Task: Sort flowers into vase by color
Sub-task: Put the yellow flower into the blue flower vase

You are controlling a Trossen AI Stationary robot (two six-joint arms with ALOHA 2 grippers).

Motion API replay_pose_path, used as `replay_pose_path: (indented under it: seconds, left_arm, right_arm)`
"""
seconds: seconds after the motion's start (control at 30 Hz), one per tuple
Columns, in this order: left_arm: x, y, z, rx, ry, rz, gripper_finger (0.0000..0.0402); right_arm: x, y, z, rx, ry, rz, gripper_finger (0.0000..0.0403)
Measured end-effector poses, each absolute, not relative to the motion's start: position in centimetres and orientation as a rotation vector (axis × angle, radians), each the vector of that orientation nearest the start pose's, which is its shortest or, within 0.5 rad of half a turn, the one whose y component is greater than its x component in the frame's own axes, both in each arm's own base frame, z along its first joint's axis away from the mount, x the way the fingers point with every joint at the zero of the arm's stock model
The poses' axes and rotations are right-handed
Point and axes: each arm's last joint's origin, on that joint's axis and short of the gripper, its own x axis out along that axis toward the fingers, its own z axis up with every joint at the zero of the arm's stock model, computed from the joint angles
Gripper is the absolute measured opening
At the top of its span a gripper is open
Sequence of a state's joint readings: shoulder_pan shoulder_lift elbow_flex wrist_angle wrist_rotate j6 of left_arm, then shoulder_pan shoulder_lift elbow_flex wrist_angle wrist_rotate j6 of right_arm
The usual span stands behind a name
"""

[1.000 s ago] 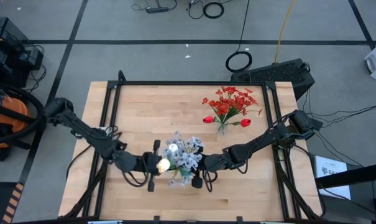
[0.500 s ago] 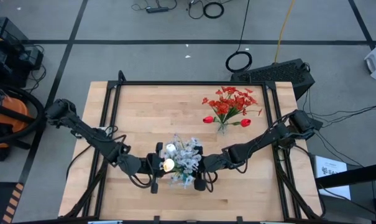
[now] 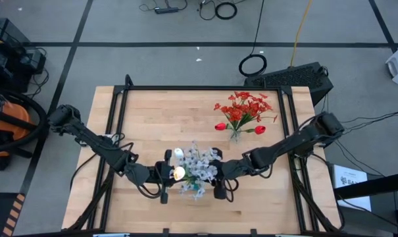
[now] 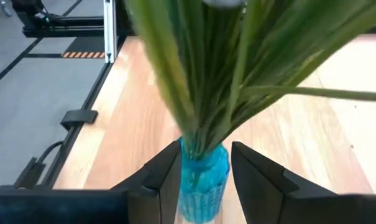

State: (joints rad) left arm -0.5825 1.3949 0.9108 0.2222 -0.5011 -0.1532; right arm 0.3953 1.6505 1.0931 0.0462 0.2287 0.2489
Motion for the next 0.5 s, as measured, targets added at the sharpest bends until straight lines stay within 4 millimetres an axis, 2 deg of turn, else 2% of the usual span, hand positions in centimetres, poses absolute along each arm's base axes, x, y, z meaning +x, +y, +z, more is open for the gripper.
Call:
replay_pose_path:
  seconds: [0.5]
  left_arm:
    - [26.6,-15.5,26.8,-0.152,0.32,-0.01,0.0]
  right_arm:
    - [32.7,14.5,24.3,0.07,0.556,0.129,0.0132]
